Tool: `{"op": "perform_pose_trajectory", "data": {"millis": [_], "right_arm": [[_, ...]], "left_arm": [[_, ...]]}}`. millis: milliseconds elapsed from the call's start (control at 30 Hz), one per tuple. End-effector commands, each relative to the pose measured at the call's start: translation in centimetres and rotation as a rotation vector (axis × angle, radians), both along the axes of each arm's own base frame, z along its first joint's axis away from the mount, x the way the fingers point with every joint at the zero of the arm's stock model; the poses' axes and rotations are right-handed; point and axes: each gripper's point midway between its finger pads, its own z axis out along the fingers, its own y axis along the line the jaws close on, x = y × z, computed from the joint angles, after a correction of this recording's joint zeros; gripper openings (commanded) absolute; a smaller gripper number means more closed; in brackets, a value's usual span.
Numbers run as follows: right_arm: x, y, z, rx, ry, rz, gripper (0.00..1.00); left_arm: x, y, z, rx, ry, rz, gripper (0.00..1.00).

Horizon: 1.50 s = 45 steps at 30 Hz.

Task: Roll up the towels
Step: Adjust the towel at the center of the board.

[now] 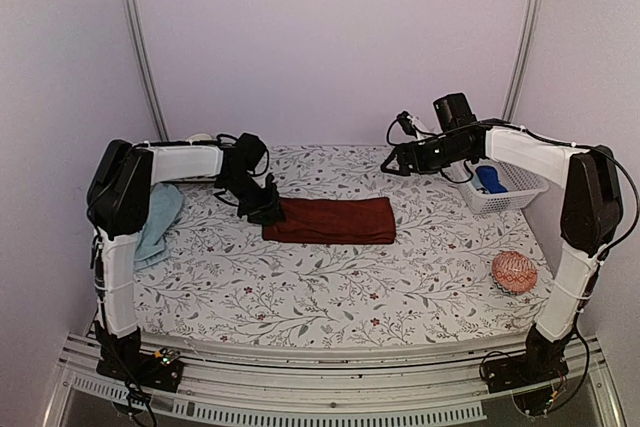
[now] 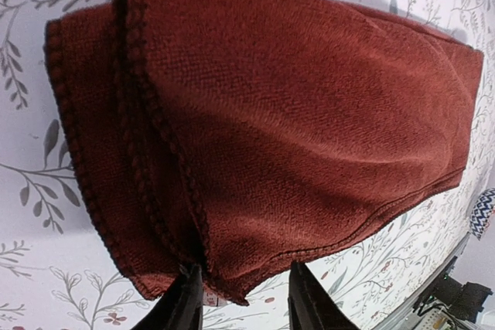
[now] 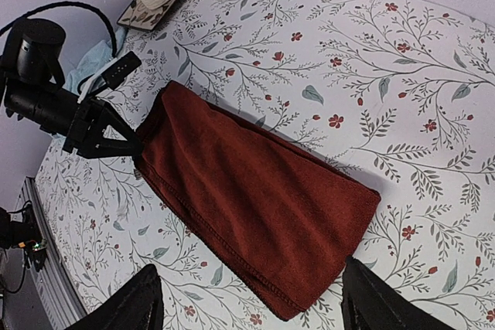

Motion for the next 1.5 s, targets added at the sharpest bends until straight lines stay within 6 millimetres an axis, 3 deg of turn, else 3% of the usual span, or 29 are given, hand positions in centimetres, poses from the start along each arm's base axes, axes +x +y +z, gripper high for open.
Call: {"op": "perform_pose_trajectory", "data": {"millis": [0,267,667,1100,1367,1467], "right_arm": [[-0.1,0.3,0.7,0.009,-0.018,0.014,0.79],[-0.2,0.3,0.8,0.008,-0.020,0.012,0.79],[-0.3,0.2,0.8,0.004,-0.024,0.010,0.80],[-0.3,0.2,0.7,0.005,-0.023,0.012,0.80],[-0.2,0.2,0.7,0.004,-0.022,0.014,0.80],[-0.3,0.3,0.7,0.004,-0.021,0.014,0.81]], "left_arm": [[-0.4,0.9,-0.6,0.022,0.021,0.007,0.39],[-1.7,1.6,-1.0,0.044,0.042,0.009,0.39],[0.4,1.1,-0.8,0.044,0.008,0.021,0.38],[-1.0,1.2,-2.0,0.047,0.051,0.009,0.32],[-0.6,1.3,-2.4,0.058,0.046,0.018,0.31],[-0.3,1.5,-2.4,0.063,0.040,0.023,0.24]]}}
